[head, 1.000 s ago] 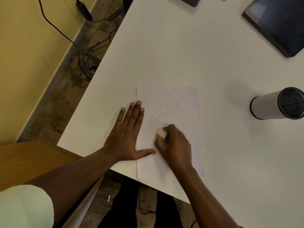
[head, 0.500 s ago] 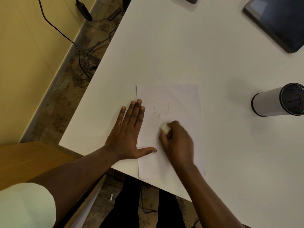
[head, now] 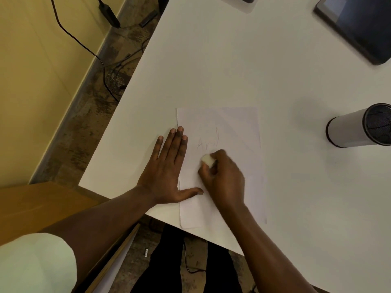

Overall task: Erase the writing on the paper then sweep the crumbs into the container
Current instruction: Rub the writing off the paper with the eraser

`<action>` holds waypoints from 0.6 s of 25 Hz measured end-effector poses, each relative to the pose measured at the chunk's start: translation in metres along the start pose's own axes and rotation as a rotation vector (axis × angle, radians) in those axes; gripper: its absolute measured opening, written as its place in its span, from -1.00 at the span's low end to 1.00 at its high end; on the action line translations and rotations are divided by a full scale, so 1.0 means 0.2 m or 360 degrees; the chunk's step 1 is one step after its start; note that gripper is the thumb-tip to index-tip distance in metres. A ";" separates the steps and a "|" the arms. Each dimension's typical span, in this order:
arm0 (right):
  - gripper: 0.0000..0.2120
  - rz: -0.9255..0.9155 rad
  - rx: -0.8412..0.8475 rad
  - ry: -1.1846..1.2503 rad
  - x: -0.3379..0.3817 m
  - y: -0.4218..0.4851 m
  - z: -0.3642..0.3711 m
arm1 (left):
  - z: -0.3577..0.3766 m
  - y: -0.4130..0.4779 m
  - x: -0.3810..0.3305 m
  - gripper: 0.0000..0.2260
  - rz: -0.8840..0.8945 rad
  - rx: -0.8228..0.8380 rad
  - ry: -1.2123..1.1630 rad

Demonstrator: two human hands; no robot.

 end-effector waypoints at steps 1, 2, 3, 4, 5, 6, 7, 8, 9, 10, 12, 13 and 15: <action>-0.80 0.0086 -0.0041 0.0050 -0.02 0.03 -0.03 | 0.00 0.00 0.00 0.20 -0.0004 0.0006 0.0000; -0.80 0.0080 -0.0032 0.0059 0.00 0.04 -0.02 | 0.00 0.00 0.00 0.20 -0.0002 0.0005 -0.0003; -0.81 -0.0027 0.0013 0.0021 0.05 0.01 0.02 | 0.00 0.00 0.00 0.19 0.0006 0.0002 -0.0009; -0.81 -0.0146 0.0066 -0.0032 0.09 -0.03 0.06 | 0.00 0.00 0.00 0.17 0.0015 0.0002 -0.0014; -0.81 -0.0205 0.0090 -0.0063 0.11 -0.05 0.07 | 0.00 0.00 0.00 0.17 0.0018 0.0004 -0.0010; -0.81 -0.0184 0.0058 -0.0067 0.09 -0.02 0.05 | 0.00 0.00 0.00 0.18 0.0010 0.0008 -0.0001; -0.81 -0.0099 -0.0003 -0.0027 0.06 0.03 0.01 | 0.00 0.00 0.00 0.20 -0.0003 0.0016 0.0011; -0.81 -0.0014 -0.0030 0.0022 0.03 0.05 -0.02 | 0.00 0.00 0.00 0.20 -0.0011 0.0024 0.0018; -0.82 0.0001 0.0001 0.0027 0.03 0.05 -0.01 | 0.01 0.00 0.00 0.19 -0.0009 0.0024 0.0017; -0.82 -0.0076 0.0072 -0.0020 0.06 0.00 0.02 | 0.01 0.00 0.00 0.17 -0.0001 0.0015 0.0013; -0.82 -0.0256 0.0191 -0.0133 0.10 -0.11 0.07 | 0.00 0.00 0.00 0.14 0.0009 -0.0005 0.0002; -0.81 -0.0234 0.0176 -0.0149 0.07 -0.09 0.04 | 0.00 0.00 0.00 0.15 0.0006 -0.0009 0.0000; -0.81 -0.0004 0.0011 -0.0075 -0.06 0.05 -0.08 | -0.01 0.00 -0.01 0.21 -0.0001 -0.0007 -0.0003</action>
Point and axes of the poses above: each hand's wrist, its own y-axis towards the middle knuckle, its own z-axis out of the palm, x = y × z, the point moved 10 cm from there along y, towards the middle knuckle, and after that the axes turned 15 degrees about z, right-handed, at the moved point
